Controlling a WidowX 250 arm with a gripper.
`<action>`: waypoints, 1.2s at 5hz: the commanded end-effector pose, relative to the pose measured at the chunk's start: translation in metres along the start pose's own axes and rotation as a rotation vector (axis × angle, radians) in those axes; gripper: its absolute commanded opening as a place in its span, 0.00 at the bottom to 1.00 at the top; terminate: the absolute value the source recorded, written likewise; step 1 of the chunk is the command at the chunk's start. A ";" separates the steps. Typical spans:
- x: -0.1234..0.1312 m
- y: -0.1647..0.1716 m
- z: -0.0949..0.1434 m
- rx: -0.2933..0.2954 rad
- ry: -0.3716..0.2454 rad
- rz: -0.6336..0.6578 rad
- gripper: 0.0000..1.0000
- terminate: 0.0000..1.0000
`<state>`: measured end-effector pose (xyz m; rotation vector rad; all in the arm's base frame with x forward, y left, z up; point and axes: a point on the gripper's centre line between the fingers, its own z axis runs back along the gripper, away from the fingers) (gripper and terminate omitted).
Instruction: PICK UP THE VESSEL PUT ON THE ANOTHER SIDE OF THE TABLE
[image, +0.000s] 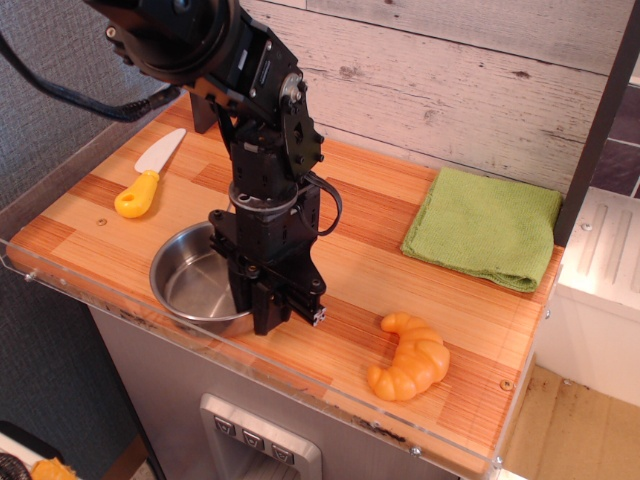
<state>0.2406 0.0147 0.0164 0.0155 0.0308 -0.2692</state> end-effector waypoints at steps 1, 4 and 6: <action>0.004 0.007 0.028 0.021 -0.065 0.048 0.00 0.00; 0.072 -0.005 0.117 0.030 -0.221 0.452 0.00 0.00; 0.112 0.021 0.061 0.109 -0.071 0.680 0.00 0.00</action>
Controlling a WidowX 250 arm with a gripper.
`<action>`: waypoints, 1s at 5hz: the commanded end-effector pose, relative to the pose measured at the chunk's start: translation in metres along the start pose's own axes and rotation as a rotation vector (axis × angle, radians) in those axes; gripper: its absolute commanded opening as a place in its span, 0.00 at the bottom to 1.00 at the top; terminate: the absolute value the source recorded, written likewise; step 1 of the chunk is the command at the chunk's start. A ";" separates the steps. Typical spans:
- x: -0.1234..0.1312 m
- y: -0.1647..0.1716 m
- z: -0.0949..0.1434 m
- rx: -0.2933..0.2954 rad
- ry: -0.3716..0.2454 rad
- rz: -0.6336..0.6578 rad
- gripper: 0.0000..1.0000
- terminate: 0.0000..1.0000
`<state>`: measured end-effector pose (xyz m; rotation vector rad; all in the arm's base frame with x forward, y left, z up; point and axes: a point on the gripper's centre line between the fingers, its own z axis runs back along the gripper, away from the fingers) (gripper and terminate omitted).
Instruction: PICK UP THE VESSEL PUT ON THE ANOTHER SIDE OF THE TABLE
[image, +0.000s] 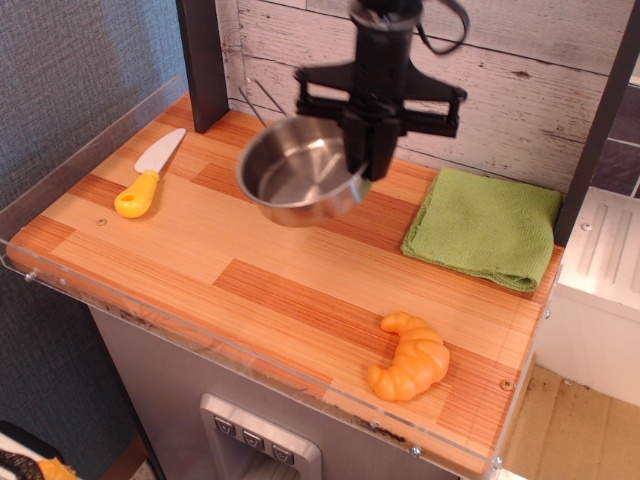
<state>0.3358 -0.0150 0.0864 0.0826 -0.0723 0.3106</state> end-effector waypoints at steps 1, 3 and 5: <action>0.035 0.021 -0.036 0.069 0.010 0.124 0.00 0.00; 0.058 0.035 -0.046 0.019 -0.131 0.112 0.00 0.00; 0.061 0.035 -0.034 -0.073 -0.199 0.080 1.00 0.00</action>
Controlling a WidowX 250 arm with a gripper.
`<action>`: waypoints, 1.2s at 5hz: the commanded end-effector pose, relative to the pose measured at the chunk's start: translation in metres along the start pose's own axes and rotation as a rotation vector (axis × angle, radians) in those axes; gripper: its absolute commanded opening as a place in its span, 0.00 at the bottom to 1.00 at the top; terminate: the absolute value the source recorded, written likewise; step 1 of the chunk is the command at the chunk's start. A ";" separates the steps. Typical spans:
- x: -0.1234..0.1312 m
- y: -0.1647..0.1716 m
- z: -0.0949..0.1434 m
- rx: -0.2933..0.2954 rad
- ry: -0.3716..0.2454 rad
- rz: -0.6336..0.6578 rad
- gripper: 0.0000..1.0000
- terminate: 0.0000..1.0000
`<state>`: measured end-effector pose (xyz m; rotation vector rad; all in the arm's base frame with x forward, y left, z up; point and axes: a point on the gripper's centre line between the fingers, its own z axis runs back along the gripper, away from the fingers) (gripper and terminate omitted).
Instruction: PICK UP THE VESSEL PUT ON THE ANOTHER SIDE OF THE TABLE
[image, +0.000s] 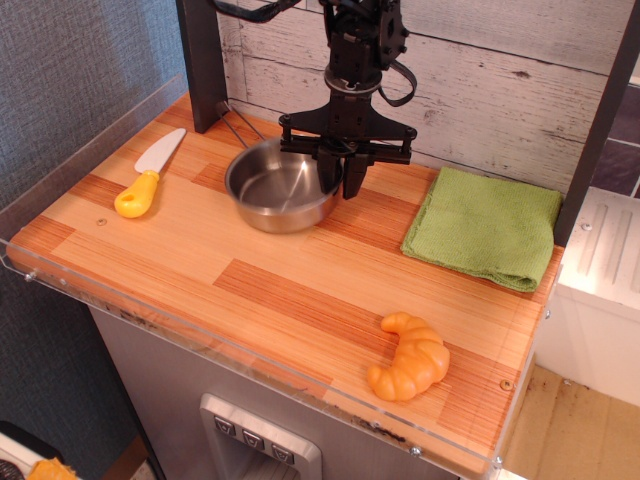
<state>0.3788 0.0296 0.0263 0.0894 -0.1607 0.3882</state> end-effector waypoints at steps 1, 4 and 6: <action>0.019 0.010 0.046 -0.107 -0.127 0.003 1.00 0.00; -0.004 0.021 0.087 -0.104 -0.042 -0.223 1.00 0.00; -0.029 0.050 0.087 -0.037 -0.038 -0.333 1.00 0.00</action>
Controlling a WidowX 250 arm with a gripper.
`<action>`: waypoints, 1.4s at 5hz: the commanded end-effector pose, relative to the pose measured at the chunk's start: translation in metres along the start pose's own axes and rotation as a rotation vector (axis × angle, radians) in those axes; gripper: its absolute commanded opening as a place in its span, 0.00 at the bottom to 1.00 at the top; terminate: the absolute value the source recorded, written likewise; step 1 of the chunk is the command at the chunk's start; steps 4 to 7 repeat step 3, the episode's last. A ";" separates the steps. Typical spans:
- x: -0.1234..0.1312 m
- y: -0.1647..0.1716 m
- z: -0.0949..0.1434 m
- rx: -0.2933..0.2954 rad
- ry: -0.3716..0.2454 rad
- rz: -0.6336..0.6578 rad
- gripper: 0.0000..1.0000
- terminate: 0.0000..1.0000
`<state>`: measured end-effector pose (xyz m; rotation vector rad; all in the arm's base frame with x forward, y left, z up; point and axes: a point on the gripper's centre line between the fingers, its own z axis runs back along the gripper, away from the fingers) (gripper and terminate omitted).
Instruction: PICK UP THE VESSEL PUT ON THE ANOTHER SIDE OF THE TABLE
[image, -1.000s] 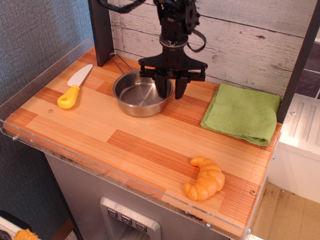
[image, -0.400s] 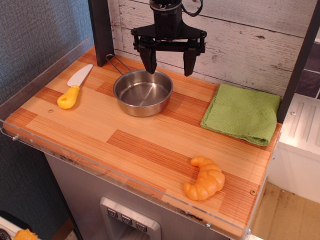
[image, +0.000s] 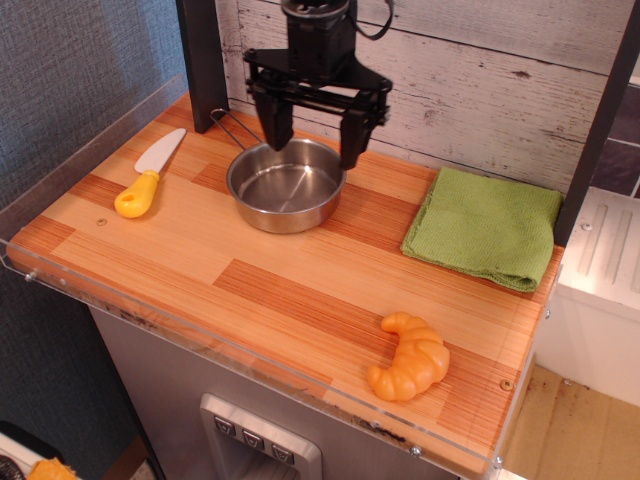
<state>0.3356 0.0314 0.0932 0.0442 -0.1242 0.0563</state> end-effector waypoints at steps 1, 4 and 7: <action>-0.018 0.027 0.015 0.025 -0.090 0.033 1.00 0.00; -0.018 0.027 0.015 0.025 -0.090 0.033 1.00 1.00; -0.018 0.027 0.015 0.025 -0.090 0.033 1.00 1.00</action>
